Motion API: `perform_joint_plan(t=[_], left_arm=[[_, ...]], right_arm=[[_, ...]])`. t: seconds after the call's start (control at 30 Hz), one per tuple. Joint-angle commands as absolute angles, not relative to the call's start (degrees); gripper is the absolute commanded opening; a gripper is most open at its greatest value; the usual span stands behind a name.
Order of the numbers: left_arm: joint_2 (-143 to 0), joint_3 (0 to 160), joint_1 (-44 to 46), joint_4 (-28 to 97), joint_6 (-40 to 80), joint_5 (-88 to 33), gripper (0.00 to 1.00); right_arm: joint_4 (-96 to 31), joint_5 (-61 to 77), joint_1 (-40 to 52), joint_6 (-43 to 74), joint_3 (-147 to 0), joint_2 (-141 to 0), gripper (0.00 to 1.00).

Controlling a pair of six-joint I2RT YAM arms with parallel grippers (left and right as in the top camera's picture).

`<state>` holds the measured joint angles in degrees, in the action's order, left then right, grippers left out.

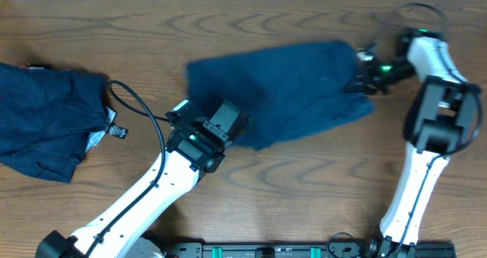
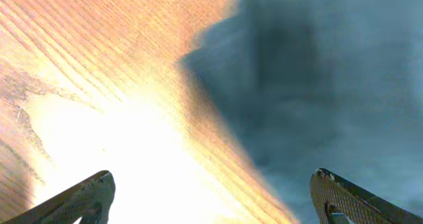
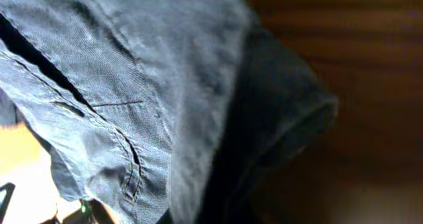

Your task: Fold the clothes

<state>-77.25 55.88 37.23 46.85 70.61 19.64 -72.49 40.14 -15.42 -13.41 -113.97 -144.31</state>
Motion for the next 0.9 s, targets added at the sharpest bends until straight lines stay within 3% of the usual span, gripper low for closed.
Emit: perform_joint_plan(t=[0.0,0.33,0.87], left_arm=[[-77.5,57.0,37.0,47.0,70.0,19.9,0.95],[-77.5,57.0,37.0,43.3,67.0,19.9,0.95],[-77.5,57.0,37.0,42.3,65.1,19.9,0.95]], right_arm=[[-71.5,26.7,-19.3,-12.0,-113.3,-145.9,0.02],[-71.8,25.7,-20.4,-13.4,-113.3,-138.5,0.01],[-77.1,25.9,-14.9,-10.1,-113.4,-107.3,0.01]])
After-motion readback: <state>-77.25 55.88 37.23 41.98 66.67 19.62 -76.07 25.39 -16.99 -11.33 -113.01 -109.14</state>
